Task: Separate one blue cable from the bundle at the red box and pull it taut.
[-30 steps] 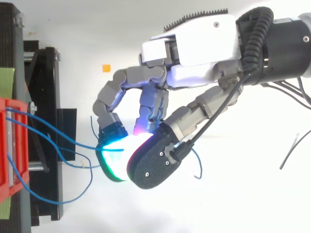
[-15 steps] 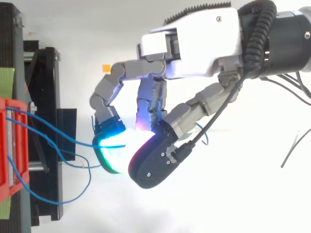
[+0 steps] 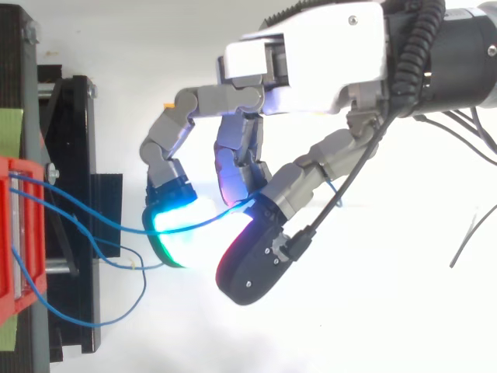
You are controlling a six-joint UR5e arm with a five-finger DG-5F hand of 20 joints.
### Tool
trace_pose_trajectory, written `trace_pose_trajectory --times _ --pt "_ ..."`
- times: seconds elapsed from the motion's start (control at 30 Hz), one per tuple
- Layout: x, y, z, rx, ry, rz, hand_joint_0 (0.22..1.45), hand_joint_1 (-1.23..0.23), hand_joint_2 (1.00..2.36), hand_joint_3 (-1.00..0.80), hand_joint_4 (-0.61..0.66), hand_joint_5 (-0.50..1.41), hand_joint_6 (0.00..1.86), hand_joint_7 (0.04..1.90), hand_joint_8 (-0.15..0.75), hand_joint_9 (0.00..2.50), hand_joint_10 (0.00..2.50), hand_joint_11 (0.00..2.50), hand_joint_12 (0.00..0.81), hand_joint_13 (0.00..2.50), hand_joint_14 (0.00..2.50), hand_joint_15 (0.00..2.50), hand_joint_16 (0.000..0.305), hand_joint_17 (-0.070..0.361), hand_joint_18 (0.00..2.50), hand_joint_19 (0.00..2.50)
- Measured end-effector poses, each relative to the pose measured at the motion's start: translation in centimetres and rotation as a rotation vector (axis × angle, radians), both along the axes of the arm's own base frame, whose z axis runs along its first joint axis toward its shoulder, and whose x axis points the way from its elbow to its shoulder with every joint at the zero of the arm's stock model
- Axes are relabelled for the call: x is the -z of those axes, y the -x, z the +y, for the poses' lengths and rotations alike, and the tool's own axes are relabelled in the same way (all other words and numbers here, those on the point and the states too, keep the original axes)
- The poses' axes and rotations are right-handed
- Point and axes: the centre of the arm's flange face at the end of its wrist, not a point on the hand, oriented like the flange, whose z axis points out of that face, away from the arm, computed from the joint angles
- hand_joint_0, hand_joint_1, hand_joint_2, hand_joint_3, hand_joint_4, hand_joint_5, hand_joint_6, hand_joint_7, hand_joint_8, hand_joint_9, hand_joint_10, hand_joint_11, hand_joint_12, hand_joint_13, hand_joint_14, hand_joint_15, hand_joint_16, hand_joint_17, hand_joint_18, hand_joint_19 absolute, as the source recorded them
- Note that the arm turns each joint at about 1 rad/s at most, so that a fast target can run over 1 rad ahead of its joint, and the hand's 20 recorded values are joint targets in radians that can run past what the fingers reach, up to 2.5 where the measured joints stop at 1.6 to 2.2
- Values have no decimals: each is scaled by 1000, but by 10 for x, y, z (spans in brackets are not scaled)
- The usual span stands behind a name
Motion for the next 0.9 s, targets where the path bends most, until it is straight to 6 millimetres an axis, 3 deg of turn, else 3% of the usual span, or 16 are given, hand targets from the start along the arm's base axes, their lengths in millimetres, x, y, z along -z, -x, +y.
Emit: trace_pose_trajectory --times 0.27,0.43,0.53,0.7,0.9 --pt "0 0 -1 1 10 -2 482 -598 1000 -500 180 -159 870 962 373 1140 768 1515 420 1358 757 1529 56 125 1082 683" --pt "0 0 -2 1 10 -1 579 -532 1000 -500 144 -154 862 1001 326 1161 623 1625 376 1346 673 1627 50 114 1044 726" --pt "0 1 -3 1 10 -2 625 -540 1000 -500 123 -152 864 1017 321 1171 596 1650 367 1348 663 1657 50 112 1039 742" --pt "0 0 -3 1 11 -2 609 -600 1015 -287 120 -150 875 1059 329 1168 594 1674 373 1339 704 1636 51 116 1038 745" --pt "1 1 -3 1 11 0 598 -671 1017 -165 145 -146 890 1069 358 1147 713 1601 402 1345 788 1560 57 128 1074 723"
